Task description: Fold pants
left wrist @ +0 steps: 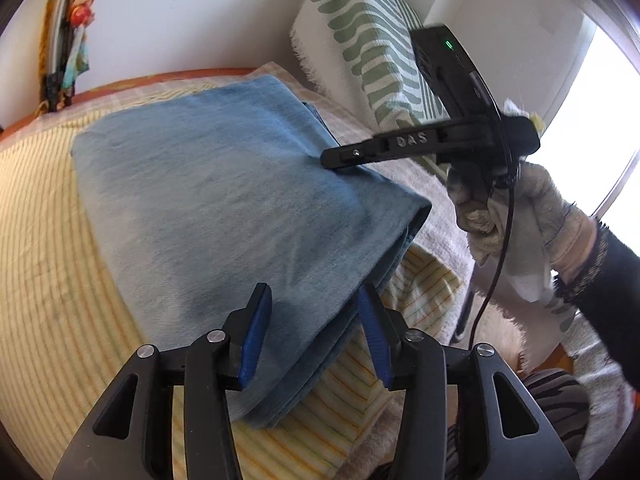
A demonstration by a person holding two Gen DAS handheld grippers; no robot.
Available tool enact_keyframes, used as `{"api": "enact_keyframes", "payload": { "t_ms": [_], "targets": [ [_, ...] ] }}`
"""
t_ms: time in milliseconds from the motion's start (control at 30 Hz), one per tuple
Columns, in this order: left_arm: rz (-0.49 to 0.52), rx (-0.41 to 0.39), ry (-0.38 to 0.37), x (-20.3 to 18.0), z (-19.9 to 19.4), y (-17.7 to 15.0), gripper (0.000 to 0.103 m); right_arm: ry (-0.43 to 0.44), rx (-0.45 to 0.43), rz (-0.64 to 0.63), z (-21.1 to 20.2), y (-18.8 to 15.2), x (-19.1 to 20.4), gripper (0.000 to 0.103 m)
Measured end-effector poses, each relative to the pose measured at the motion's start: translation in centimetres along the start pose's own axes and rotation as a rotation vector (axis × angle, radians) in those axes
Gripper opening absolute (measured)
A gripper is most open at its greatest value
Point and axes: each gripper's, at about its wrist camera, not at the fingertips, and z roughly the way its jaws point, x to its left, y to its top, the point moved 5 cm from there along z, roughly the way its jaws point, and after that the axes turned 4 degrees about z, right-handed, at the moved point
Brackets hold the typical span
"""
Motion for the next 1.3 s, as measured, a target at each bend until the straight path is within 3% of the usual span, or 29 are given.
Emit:
{"api": "enact_keyframes", "payload": {
  "t_ms": [33, 100, 167, 300, 433, 667, 733, 800, 967, 1067, 1167, 1233, 1300],
  "targets": [
    [-0.018, -0.011, -0.001, 0.6, -0.8, 0.3, 0.049, 0.012, -0.008, -0.008, -0.5, 0.1, -0.1, 0.018],
    [-0.054, -0.034, 0.007, 2.0, -2.4, 0.7, 0.053, 0.009, -0.051, -0.027, -1.7, 0.7, -0.5, 0.072],
    [-0.114, -0.047, 0.019, 4.1, -3.6, 1.1, 0.055, -0.009, -0.122, -0.048, -2.8, 1.4, -1.1, 0.085],
    [-0.214, -0.042, 0.059, 7.8, -3.9, 1.4, 0.055, 0.067, -0.137, -0.019, -2.8, 3.1, -2.6, 0.085],
    [-0.318, -0.036, 0.047, 10.1, -3.0, 1.4, 0.055, 0.125, -0.111, 0.022, -0.6, 4.5, -4.0, 0.085],
    [-0.376, -0.007, 0.061, 11.3, -0.9, 1.9, 0.055, 0.198, -0.079, 0.053, 3.0, 5.1, -4.8, 0.085],
    [-0.408, -0.004, 0.051, 11.8, -0.4, 1.8, 0.055, 0.235, -0.073, 0.038, 3.4, 5.0, -4.3, 0.077],
    [-0.441, -0.007, 0.05, 12.3, 0.0, 1.9, 0.055, 0.246, -0.073, 0.0, 3.4, 5.0, -3.5, 0.049],
    [-0.46, -0.009, 0.048, 12.4, 0.9, 2.0, 0.055, 0.258, -0.069, -0.044, 3.1, 5.1, -2.7, 0.049],
    [-0.456, -0.02, 0.051, 12.4, 1.4, 2.5, 0.059, 0.282, -0.036, 0.011, 3.9, 5.2, -3.5, 0.064],
    [-0.452, -0.032, 0.058, 12.4, 1.7, 2.9, 0.062, 0.301, -0.037, 0.029, 4.4, 5.1, -3.5, 0.065],
    [-0.466, -0.042, 0.053, 12.7, 1.9, 3.2, 0.062, 0.317, -0.044, 0.011, 4.3, 5.0, -2.8, 0.058],
    [-0.487, -0.054, 0.04, 13.0, 2.1, 3.4, 0.06, 0.288, -0.052, -0.016, 4.1, 5.0, -2.2, 0.041]
  ]
}}
